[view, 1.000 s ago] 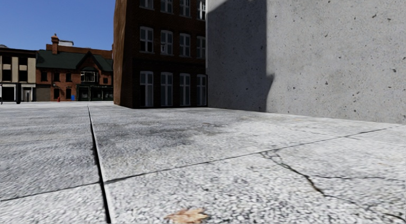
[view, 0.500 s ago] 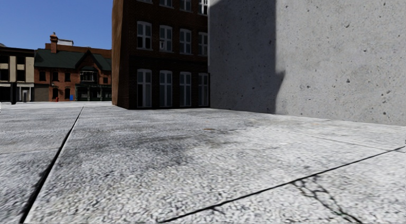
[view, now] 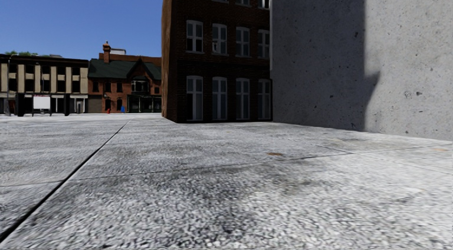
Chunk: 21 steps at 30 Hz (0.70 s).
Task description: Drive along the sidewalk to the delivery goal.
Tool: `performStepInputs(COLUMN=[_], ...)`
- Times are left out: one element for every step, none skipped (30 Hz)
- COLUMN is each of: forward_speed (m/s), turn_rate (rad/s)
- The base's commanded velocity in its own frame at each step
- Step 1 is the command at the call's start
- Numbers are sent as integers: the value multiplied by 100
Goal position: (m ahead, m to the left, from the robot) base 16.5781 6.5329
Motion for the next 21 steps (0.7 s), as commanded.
performStepInputs(forward_speed=[200, 200, 200, 200, 200, 200, 200, 200, 200, 200, 200, 200, 200, 200, 200, 200, 200, 200, 200, 200, 200], turn_rate=[23, 19, 18, 20, 34, 53, 53, 61, 62, 62, 42, 12, 3, 3, 0, 0, 0, 0, 0, 12, 12])
